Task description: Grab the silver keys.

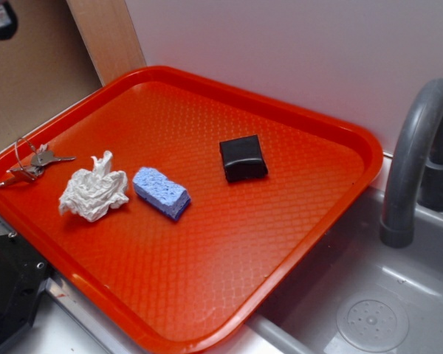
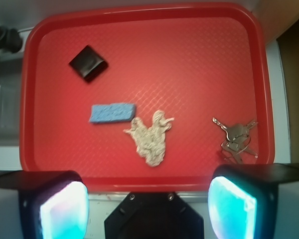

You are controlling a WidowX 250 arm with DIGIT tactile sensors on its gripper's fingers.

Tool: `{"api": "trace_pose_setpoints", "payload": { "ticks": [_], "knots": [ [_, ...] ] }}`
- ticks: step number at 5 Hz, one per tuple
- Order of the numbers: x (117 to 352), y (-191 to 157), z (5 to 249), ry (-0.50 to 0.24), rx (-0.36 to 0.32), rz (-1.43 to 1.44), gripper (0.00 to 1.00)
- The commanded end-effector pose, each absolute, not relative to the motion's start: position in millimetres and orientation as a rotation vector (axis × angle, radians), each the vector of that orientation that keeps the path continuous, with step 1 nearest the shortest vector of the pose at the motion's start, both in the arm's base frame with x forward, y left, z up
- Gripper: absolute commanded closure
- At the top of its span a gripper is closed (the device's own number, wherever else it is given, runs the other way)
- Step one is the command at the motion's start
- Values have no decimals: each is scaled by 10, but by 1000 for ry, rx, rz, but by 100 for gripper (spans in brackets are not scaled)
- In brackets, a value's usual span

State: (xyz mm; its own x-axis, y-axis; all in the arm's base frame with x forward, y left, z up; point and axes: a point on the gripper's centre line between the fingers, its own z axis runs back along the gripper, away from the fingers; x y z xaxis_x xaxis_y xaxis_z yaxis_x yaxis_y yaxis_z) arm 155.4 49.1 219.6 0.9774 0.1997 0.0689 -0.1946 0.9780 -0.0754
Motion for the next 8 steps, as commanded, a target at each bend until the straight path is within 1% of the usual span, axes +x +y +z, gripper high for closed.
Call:
{"api": "trace_pose_setpoints", "payload": {
  "ticks": [1,2,3,4,5,6,7,8],
  "knots": [
    [1691,921,2115,-65,55,439,0],
    [1515,1085,2082,-62,81,668,0],
    [1268,1190,2060,-66,86,782,0],
    [1228,1279,1998,-59,70,808,0],
    [1201,1290,1985,-70,84,810,0],
    [1187,1355,1909,-54,60,837,0],
    [1199,1360,1779,-49,7,832,0],
    [1272,1407,1513,-28,26,794,0]
  ]
}}
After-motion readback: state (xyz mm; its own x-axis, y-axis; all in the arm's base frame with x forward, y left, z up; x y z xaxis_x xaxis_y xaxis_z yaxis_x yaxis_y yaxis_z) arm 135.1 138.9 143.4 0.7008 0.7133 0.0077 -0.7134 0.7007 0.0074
